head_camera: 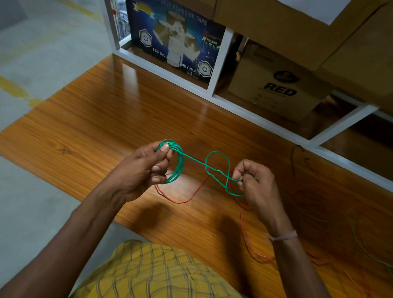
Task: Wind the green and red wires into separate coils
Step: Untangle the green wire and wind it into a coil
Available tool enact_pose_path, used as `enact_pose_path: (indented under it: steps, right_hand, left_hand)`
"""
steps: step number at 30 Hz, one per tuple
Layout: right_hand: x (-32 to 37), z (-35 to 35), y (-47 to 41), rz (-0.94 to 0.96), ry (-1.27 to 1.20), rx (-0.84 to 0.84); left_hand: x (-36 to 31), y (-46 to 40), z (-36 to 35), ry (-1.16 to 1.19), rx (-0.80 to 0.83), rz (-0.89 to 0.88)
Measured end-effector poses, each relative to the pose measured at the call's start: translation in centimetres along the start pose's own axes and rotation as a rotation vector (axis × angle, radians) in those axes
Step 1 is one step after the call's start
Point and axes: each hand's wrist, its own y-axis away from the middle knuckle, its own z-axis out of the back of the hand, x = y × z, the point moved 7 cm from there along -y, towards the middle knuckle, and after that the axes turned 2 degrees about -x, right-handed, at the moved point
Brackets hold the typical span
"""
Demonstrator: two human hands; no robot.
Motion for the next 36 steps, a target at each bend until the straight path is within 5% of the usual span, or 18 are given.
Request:
enact_pose_path:
  steps: [5, 8, 11, 17, 21, 28, 31, 36]
  right_hand:
    - [-1.4, -0.1, -0.7, -0.121, -0.231, 0.068]
    - [-2.3, -0.8, -0.6, -0.327, -0.733, 0.164]
    - [-3.0, -1.8, -0.2, -0.507, -1.156, 0.154]
    - [-5.0, -2.5, -0.6, -0.538, -1.442, 0.202]
    - [-6.4, -1.5, -1.2, -0.345, -0.859, 0.052]
    - [-5.1, -2.1, -0.3, 0.084, 0.121, 0.055]
    - [-3.6, -3.9, 0.8, 0.242, 0.416, 0.199]
    - [-1.7, -6.9, 3.3, 0.345, 0.534, 0.477]
  left_hand:
    - [0.7, 0.0, -0.2, 0.171, 0.049, 0.169]
    - [1.3, 0.1, -0.3, 0.346, 0.123, 0.254]
    - [1.6, 0.7, -2.0, 0.599, 0.375, 0.327]
    - [1.2, 1.0, -3.3, 0.852, 0.482, 0.307]
    - [0.4, 0.7, -3.1, 0.895, 0.429, 0.251]
    - [-0.8, -0.3, -1.8, 0.701, 0.182, 0.021]
    - [-1.0, -0.7, -2.4, 0.604, 0.135, -0.074]
    - [-0.8, -1.5, -3.8, 0.397, 0.153, -0.145]
